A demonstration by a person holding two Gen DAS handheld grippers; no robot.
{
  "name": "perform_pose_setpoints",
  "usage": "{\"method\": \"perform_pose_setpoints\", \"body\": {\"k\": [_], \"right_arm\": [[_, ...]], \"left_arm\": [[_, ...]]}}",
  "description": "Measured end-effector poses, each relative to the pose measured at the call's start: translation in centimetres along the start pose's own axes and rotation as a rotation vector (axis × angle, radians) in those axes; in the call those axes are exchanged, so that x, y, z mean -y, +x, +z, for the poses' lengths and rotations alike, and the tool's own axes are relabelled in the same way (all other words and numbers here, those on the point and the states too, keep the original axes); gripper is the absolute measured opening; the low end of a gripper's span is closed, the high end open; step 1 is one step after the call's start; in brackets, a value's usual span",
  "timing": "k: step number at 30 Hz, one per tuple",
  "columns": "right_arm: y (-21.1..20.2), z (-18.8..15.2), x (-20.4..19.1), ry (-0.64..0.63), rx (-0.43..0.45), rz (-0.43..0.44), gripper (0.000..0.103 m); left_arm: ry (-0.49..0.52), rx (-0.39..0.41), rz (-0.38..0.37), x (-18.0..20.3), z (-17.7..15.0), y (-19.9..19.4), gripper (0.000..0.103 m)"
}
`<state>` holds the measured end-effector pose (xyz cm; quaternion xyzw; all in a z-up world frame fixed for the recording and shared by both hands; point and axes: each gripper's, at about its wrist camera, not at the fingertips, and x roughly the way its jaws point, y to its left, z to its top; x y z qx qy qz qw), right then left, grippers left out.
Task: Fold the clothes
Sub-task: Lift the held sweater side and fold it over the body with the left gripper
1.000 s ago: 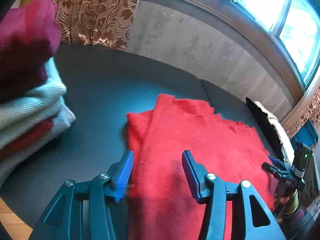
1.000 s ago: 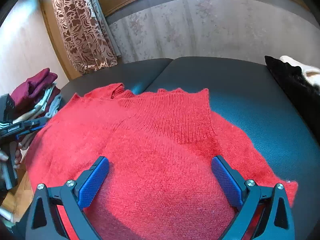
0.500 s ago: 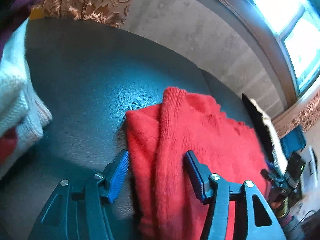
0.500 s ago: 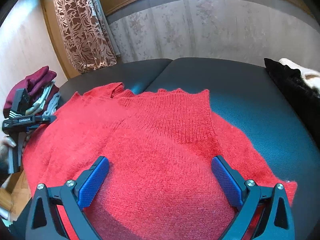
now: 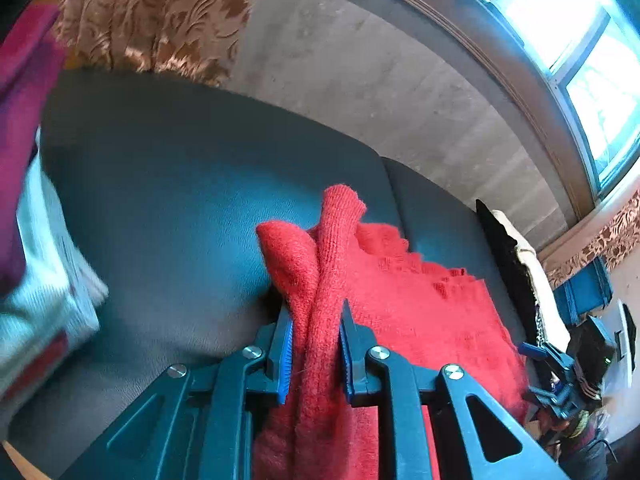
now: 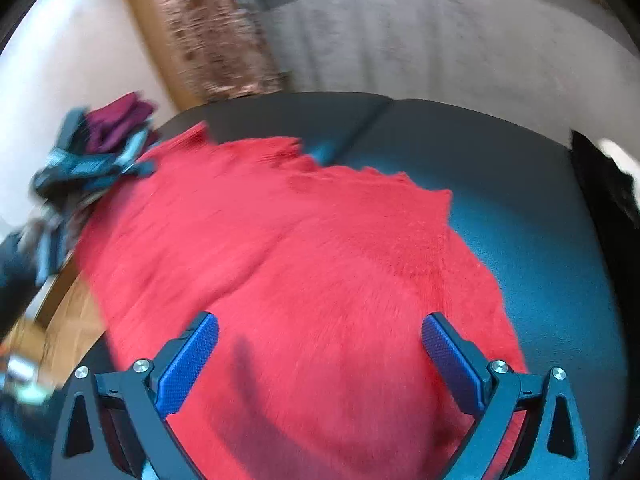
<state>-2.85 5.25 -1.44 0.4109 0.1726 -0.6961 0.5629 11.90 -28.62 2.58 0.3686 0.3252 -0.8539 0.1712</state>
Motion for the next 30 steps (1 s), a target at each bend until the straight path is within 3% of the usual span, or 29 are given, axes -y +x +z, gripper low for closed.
{"method": "perform_pose_setpoints", "body": {"k": [10, 12, 14, 21, 26, 30], "right_arm": [[-1.3, -1.7, -1.1, -0.135, -0.131, 0.145, 0.103], [-0.1, -2.3, -0.5, -0.14, -0.178, 0.166, 0.103], [1.5, -3.0, 0.1, -0.162, -0.232, 0.165, 0.103], [1.1, -5.2, 0.4, -0.173, -0.12, 0.168, 0.103], [0.5, -6.5, 1.2, -0.113, -0.031, 0.2, 0.103], [0.1, -7.6, 1.3, -0.099, 0.019, 0.204, 0.103]], "left_arm": [[0.011, -0.046, 0.061, 1.4, 2.2, -0.8, 0.018], [-0.006, -0.056, 0.049, 1.6, 2.1, -1.4, 0.018], [-0.041, -0.066, -0.017, 2.0, 2.3, -2.2, 0.017], [-0.039, -0.061, -0.227, 8.9, 3.7, -5.8, 0.017], [-0.01, -0.065, -0.327, 15.8, 3.5, -6.5, 0.016], [-0.012, -0.092, -0.386, 21.3, 2.4, -5.0, 0.016]]}}
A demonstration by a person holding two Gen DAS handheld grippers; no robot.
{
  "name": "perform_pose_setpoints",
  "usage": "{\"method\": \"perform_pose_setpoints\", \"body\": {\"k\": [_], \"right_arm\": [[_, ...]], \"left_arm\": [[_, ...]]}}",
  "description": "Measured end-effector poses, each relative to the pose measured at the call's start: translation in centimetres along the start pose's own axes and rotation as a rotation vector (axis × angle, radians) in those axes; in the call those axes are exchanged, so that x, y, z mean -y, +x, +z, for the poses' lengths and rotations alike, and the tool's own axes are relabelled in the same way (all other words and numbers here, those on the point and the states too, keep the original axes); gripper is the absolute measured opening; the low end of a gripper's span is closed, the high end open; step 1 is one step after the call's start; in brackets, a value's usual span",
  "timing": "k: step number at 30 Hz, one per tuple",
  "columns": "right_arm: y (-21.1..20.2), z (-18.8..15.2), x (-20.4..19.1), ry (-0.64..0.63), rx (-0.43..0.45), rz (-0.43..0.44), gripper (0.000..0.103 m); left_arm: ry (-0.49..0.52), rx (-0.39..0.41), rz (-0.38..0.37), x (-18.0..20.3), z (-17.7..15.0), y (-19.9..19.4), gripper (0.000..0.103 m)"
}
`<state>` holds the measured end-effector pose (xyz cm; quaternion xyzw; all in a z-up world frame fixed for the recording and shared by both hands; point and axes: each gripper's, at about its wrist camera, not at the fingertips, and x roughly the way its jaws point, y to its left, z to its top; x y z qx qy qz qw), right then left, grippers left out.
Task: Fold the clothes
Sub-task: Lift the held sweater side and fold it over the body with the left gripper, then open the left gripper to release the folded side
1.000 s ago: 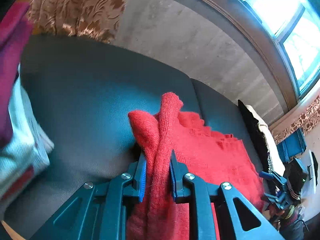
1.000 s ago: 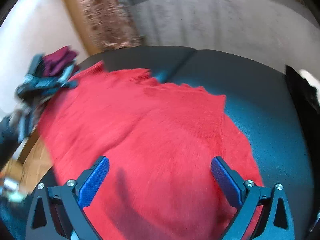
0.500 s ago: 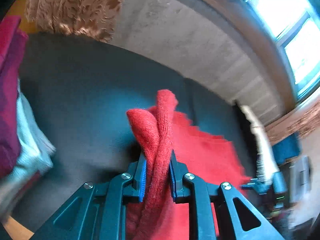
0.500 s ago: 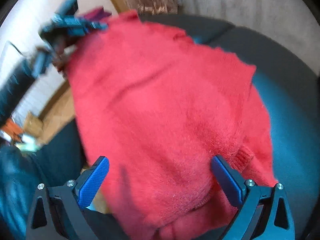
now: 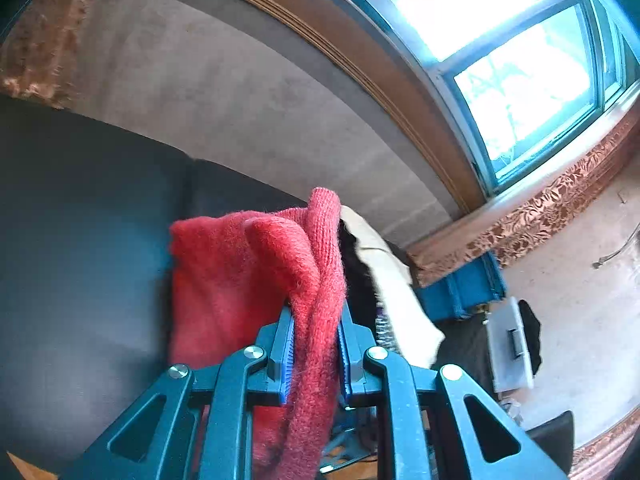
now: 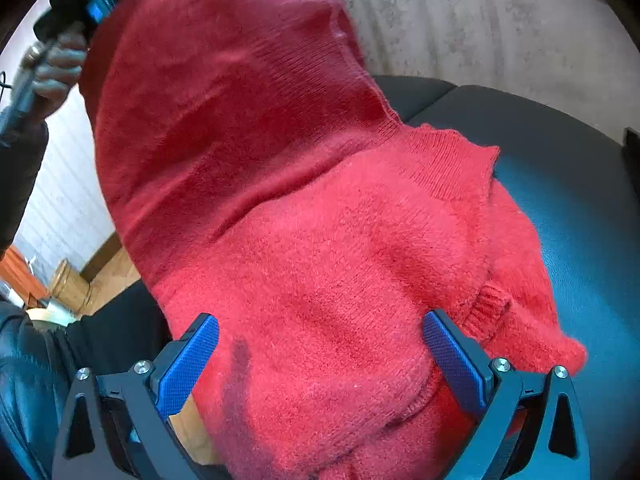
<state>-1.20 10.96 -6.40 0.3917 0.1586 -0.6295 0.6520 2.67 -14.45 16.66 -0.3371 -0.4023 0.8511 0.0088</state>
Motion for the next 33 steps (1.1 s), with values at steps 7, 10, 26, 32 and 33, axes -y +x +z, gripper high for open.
{"method": "perform_pose_setpoints", "body": {"k": [7, 10, 26, 32, 33], "right_arm": [[-1.1, -1.5, 0.7, 0.037, 0.075, 0.039, 0.103], [-1.6, -2.3, 1.1, 0.055, 0.111, 0.057, 0.103], [-3.9, -4.4, 3.6, 0.097, 0.194, 0.109, 0.103], [-5.2, -4.9, 2.4, 0.069, 0.148, 0.04, 0.103], [-6.0, -5.2, 1.9, 0.062, 0.124, 0.025, 0.103]], "left_arm": [[-0.087, -0.137, 0.095, 0.3, -4.0, 10.0, 0.016], [-0.144, -0.185, 0.133, -0.9, -5.1, 13.6, 0.016], [-0.221, -0.337, 0.076, 3.6, -7.8, 16.4, 0.025], [-0.169, -0.239, -0.096, 4.0, -5.5, 11.8, 0.025], [-0.161, -0.181, -0.077, 2.6, -4.6, 10.7, 0.025]]}}
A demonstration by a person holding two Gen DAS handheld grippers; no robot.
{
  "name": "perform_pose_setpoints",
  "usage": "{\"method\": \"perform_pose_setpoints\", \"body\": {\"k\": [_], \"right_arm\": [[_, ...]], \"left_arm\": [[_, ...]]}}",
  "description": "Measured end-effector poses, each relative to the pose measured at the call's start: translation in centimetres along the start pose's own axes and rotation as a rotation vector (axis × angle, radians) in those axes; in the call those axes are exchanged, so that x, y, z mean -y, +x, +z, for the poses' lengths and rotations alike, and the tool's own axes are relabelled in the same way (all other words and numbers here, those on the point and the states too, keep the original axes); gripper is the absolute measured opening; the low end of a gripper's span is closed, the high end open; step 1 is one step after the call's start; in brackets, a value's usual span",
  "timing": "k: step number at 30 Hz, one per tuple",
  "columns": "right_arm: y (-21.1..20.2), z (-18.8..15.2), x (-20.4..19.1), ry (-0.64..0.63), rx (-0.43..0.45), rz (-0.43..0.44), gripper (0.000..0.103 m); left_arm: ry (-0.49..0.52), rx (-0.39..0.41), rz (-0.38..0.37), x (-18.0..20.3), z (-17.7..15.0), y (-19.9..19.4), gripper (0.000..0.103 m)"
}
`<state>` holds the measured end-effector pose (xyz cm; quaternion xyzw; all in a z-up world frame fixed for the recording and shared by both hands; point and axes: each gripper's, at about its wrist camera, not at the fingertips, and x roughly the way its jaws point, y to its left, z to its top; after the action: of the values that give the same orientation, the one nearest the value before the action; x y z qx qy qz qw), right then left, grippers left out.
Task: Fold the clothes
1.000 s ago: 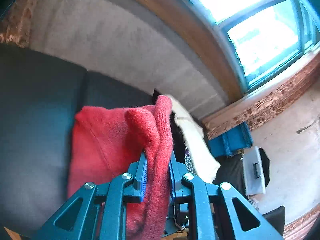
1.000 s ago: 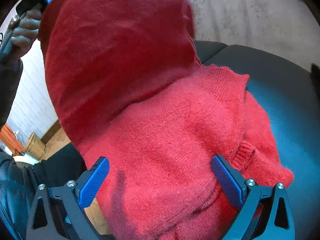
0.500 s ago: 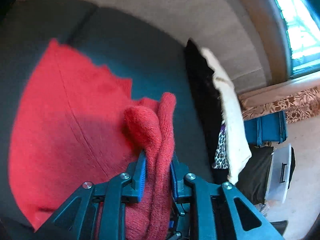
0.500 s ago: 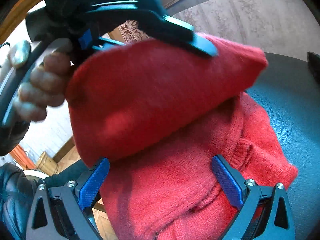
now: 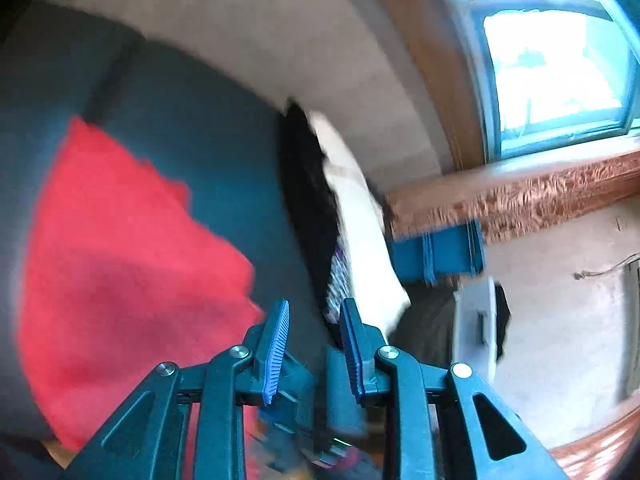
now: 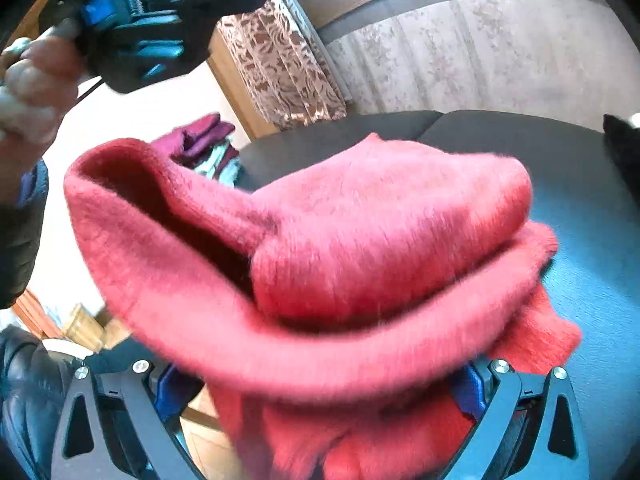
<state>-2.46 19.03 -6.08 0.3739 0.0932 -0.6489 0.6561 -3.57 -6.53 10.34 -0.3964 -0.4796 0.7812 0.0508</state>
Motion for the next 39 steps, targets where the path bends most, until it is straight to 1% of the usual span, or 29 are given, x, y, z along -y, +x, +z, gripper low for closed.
{"method": "perform_pose_setpoints", "body": {"k": [2, 3, 4, 5, 6, 7, 9, 10, 12, 13, 14, 17, 18, 20, 21, 23, 25, 26, 28, 29, 30, 31, 33, 35, 36, 39], "right_arm": [[-1.5, -1.0, -0.9, -0.006, -0.061, -0.018, 0.103], [-2.4, -1.6, -1.3, -0.007, -0.089, -0.03, 0.103], [-3.5, -2.2, -1.5, -0.007, -0.11, -0.049, 0.103], [-4.7, -2.8, -1.8, -0.008, -0.132, -0.067, 0.103], [-5.7, -2.9, -2.3, -0.016, -0.137, -0.076, 0.103], [-6.6, -2.4, -3.2, -0.035, -0.122, -0.075, 0.103], [-8.5, -1.3, -5.0, -0.071, -0.092, -0.073, 0.103], [-8.9, -0.3, -6.0, -0.09, -0.081, -0.06, 0.103], [-7.8, 2.0, -7.9, -0.141, -0.091, -0.002, 0.103], [-7.0, 3.0, -8.7, -0.172, -0.113, 0.029, 0.103], [-5.8, 3.8, -9.4, -0.199, -0.156, 0.064, 0.103], [-1.3, 5.1, -10.5, -0.238, -0.32, 0.159, 0.103], [-0.2, 5.3, -10.5, -0.243, -0.35, 0.174, 0.103], [2.0, 5.8, -9.9, -0.217, -0.37, 0.191, 0.103], [2.6, 5.9, -9.4, -0.192, -0.376, 0.203, 0.103], [2.9, 5.4, -8.7, -0.123, -0.388, 0.257, 0.103], [2.2, 3.7, -8.3, -0.075, -0.425, 0.333, 0.103], [1.7, 2.5, -8.1, -0.053, -0.448, 0.357, 0.103], [0.3, -0.3, -7.2, -0.002, -0.499, 0.35, 0.103], [-0.3, -1.5, -6.7, 0.03, -0.515, 0.318, 0.103], [-0.9, -2.1, -6.2, 0.065, -0.503, 0.291, 0.103], [-1.5, -2.4, -5.5, 0.105, -0.472, 0.275, 0.103], [-3.3, -2.3, -5.2, 0.142, -0.389, 0.247, 0.103], [-5.0, -1.5, -5.6, 0.13, -0.308, 0.225, 0.103], [-5.6, -1.0, -5.7, 0.117, -0.274, 0.213, 0.103], [-5.6, 1.1, -5.4, 0.092, -0.211, 0.191, 0.103]], "left_arm": [[0.007, 0.089, 0.047, -2.4, 0.9, -2.1, 0.025], [0.013, 0.154, 0.089, -4.5, 1.5, -3.6, 0.025], [0.012, 0.197, 0.121, -5.9, 1.8, -4.6, 0.025], [0.007, 0.235, 0.141, -7.5, 1.6, -5.4, 0.025], [0.002, 0.274, 0.16, -9.1, 1.4, -6.2, 0.025], [-0.006, 0.282, 0.152, -10.2, 1.1, -6.4, 0.025], [-0.004, 0.267, 0.136, -11.6, 0.5, -5.5, 0.025], [0.011, 0.259, 0.141, -11.7, 0.3, -4.8, 0.025], [0.055, 0.235, 0.14, -11.5, 0.0, -3.7, 0.025], [0.079, 0.225, 0.137, -11.2, -0.1, -3.1, 0.025], [0.097, 0.224, 0.138, -11.0, -0.2, -2.7, 0.025], [0.18, 0.225, 0.121, -9.9, -0.3, -1.9, 0.025], [0.203, 0.222, 0.116, -9.7, -0.4, -1.8, 0.025], [0.233, 0.21, 0.106, -9.4, 0.0, -1.0, 0.025], [0.248, 0.197, 0.104, -9.1, 0.0, -0.6, 0.025], [0.277, 0.171, 0.105, -8.7, 0.2, 0.3, 0.025], [0.301, 0.13, 0.105, -9.1, 0.2, 1.3, 0.025], [0.307, 0.112, 0.106, -9.4, 0.2, 1.6, 0.025], [0.304, 0.076, 0.114, -10.1, 0.1, 3.2, 0.023], [0.301, 0.071, 0.107, -10.4, 0.0, 3.8, 0.023], [0.305, 0.068, 0.087, -10.4, -0.3, 4.1, 0.023], [0.313, 0.067, 0.08, -10.2, -0.5, 4.3, 0.023], [0.344, 0.076, 0.1, -9.4, -0.9, 4.5, 0.023], [0.347, 0.072, 0.098, -9.5, -1.0, 4.4, 0.023], [0.328, 0.075, 0.085, -9.7, -0.9, 4.3, 0.023], [0.284, 0.097, 0.051, -10.1, -0.7, 3.6, 0.023]]}}
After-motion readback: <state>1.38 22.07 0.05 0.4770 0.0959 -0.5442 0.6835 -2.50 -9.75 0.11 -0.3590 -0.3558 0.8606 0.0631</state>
